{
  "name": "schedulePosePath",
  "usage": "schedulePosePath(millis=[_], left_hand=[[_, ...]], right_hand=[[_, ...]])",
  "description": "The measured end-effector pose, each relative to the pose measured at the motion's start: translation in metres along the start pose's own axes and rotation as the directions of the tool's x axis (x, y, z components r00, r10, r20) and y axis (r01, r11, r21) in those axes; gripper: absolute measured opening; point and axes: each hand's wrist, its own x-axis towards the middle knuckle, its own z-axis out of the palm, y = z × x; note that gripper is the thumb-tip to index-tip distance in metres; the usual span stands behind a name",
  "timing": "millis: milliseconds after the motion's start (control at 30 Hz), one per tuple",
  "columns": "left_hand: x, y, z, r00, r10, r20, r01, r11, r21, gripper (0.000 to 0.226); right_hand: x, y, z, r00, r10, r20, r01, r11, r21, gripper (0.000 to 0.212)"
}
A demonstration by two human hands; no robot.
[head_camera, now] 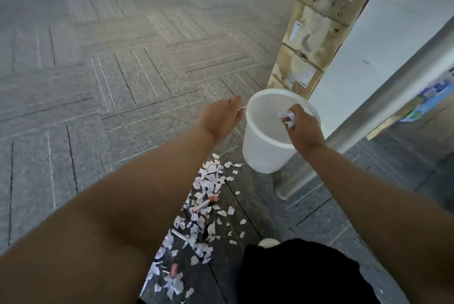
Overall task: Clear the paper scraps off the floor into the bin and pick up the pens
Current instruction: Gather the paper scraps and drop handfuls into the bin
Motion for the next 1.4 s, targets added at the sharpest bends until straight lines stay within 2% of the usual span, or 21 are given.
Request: schedulePosePath(millis=[233,367,467,533,600,700,833,933,1000,1067,1133,1233,1400], left_hand=[[0.091,0.010,0.086,0.999,-0.049,-0.007,0.048,0.997,-0.053,0.028],[0.132,0.013,0.136,0.997,-0.080,0.011,0.081,0.992,-0.099,0.026],[0.148,0.012,0.169,0.983,-0.099,0.152,0.118,0.986,-0.120,0.030],[0.149,0.006,0.183,0.930,-0.097,0.355,0.108,0.994,-0.013,0.043],[0.145,-0.002,0.189,0.883,-0.090,0.460,0.061,0.995,0.078,0.050],[0.133,-0.014,0.190,0.907,-0.056,0.417,0.018,0.995,0.096,0.048],[0.104,-0.027,0.181,0.994,-0.011,0.109,0.011,1.000,0.003,0.040],[0.071,-0.051,0.168,0.998,-0.010,-0.064,0.010,1.000,0.012,0.037],[0.042,-0.073,0.160,0.989,-0.133,-0.065,0.135,0.990,0.027,0.039],[0.010,-0.095,0.153,0.956,-0.287,-0.059,0.290,0.956,0.049,0.044],[-0.022,-0.116,0.151,0.911,-0.408,-0.057,0.412,0.907,0.083,0.044],[-0.068,-0.142,0.156,0.838,-0.545,-0.030,0.543,0.827,0.141,0.046],[-0.152,-0.165,0.191,0.654,-0.750,0.092,0.730,0.659,0.180,0.055]], right_hand=[[0.061,0.065,0.030,0.992,0.082,-0.094,-0.080,0.996,0.034,0.016],[0.091,0.102,0.052,0.981,0.173,-0.093,-0.167,0.984,0.066,0.012],[0.103,0.123,0.070,0.954,0.299,0.001,-0.298,0.953,0.062,0.035],[0.106,0.136,0.081,0.920,0.375,0.115,-0.374,0.927,-0.027,0.058],[0.105,0.143,0.089,0.915,0.371,0.156,-0.359,0.928,-0.102,0.069],[0.102,0.140,0.094,0.951,0.298,0.087,-0.291,0.953,-0.083,0.065],[0.093,0.116,0.094,0.998,0.035,-0.058,-0.035,0.999,0.011,0.050],[0.082,0.081,0.100,0.964,-0.237,-0.123,0.244,0.968,0.053,0.036],[0.074,0.053,0.116,0.917,-0.393,-0.065,0.396,0.915,0.068,0.032],[0.065,0.029,0.145,0.858,-0.510,0.058,0.505,0.859,0.083,0.035],[0.056,0.016,0.180,0.820,-0.542,0.185,0.529,0.841,0.118,0.039],[0.047,0.017,0.232,0.809,-0.482,0.337,0.452,0.876,0.167,0.042],[0.026,0.042,0.300,0.770,-0.405,0.493,0.375,0.912,0.165,0.043]])
